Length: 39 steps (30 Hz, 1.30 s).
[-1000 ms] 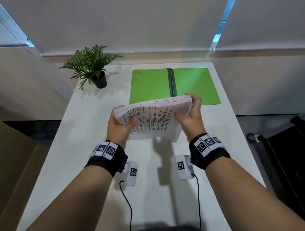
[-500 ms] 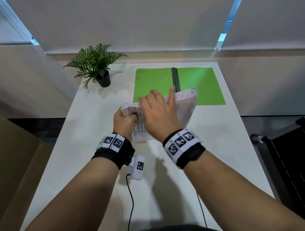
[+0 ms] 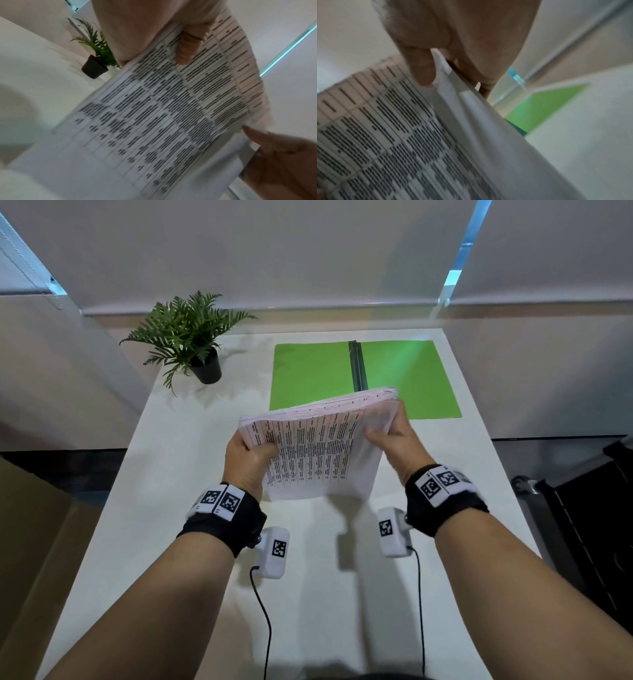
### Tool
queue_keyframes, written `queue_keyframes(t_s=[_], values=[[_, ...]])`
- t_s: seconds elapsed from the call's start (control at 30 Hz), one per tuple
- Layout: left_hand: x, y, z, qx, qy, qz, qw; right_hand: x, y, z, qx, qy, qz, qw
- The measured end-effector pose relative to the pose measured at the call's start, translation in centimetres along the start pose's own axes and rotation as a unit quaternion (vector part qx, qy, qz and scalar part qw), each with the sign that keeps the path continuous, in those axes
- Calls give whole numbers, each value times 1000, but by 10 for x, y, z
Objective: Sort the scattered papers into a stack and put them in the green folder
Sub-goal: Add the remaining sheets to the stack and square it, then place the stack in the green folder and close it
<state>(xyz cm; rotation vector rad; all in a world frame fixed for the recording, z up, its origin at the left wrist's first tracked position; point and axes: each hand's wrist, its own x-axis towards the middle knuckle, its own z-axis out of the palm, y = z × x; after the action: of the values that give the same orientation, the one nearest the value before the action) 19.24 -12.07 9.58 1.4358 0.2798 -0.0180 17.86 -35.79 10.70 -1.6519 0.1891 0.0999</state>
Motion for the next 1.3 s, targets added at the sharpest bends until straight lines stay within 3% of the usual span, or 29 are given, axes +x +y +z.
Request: queue_keyframes(t_s=[0.1, 0.3, 0.47, 0.57, 0.63, 0.7, 0.87, 1.03, 1.2, 1.3], values=[[-5, -22, -3, 40, -27, -37, 998, -2, 41, 6, -67, -11, 51, 996], [18, -16, 15, 76, 6, 2, 997, 4, 20, 7, -57, 100, -55, 992], [55, 13, 44, 31, 31, 7, 999, 20, 29, -12, -75, 54, -9, 996], [79, 0, 59, 121, -32, -11, 992, 24, 38, -27, -53, 112, 9, 992], [95, -15, 63, 286, -81, -4, 955, 28, 45, -42, -49, 156, 27, 986], [112, -28, 62, 449, -89, 23, 889, 34, 53, -61, -38, 188, 47, 980], [154, -67, 62, 611, -131, 40, 780, 47, 75, -101, -46, 205, 96, 973], [177, -90, 67, 678, -125, -38, 724, 54, 89, -110, -30, 191, 118, 974], [187, -110, 71, 714, -177, -51, 676, 63, 95, -114, -25, 188, 125, 974], [186, -108, 67, 708, -158, -50, 687, 68, 91, -118, -31, 197, 122, 972]])
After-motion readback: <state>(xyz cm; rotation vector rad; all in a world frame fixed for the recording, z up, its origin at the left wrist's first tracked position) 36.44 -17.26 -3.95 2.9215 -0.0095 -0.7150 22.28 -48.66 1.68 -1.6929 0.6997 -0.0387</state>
